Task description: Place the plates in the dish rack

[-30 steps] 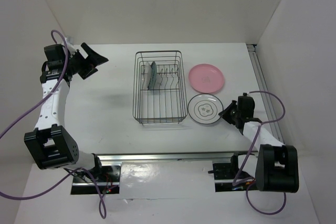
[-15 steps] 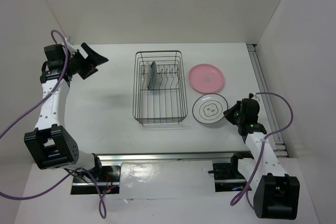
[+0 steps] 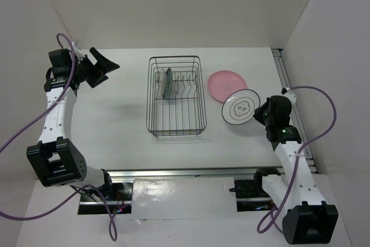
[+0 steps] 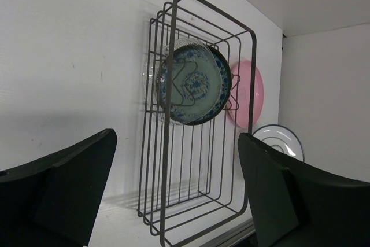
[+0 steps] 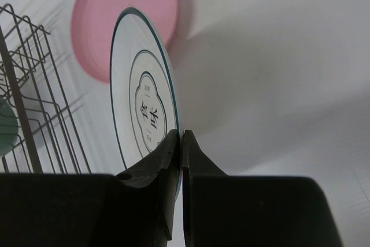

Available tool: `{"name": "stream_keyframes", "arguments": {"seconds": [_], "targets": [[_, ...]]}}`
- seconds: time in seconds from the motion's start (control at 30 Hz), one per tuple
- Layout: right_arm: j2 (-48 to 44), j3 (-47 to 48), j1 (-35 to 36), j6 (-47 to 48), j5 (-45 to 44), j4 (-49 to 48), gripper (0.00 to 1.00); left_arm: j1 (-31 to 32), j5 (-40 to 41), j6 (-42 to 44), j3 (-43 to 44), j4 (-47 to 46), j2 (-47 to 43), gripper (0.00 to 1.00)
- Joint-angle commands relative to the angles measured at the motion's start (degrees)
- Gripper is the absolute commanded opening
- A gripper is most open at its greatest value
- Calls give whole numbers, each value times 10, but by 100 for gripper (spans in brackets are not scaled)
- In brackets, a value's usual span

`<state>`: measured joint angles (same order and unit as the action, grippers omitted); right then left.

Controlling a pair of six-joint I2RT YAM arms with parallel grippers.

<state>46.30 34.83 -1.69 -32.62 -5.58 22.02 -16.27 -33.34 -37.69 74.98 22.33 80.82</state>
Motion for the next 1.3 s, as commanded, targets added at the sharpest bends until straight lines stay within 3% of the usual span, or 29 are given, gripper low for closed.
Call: {"name": "stream_keyframes", "arguments": {"seconds": [0.0, 0.3, 0.7, 0.8, 1.0, 1.27], "targets": [[-4, 38, 27, 2, -90, 19, 0, -3, -10, 9, 20, -8, -5, 100], [10, 141, 59, 24, -209, 26, 0, -3, -3, 9, 15, -8, -5, 100], [126, 310, 175, 69, -241, 0, 0, -3, 2, 9, 10, -8, -10, 100], [168, 340, 233, 98, -233, -28, 0, -3, 2, 9, 10, -8, -10, 100], [283, 443, 358, 154, -312, -35, 0, -3, 23, 9, 10, -8, -10, 100], [439, 571, 390, 179, -325, -41, 0, -24, 38, -4, -3, -3, -15, 100]]}}
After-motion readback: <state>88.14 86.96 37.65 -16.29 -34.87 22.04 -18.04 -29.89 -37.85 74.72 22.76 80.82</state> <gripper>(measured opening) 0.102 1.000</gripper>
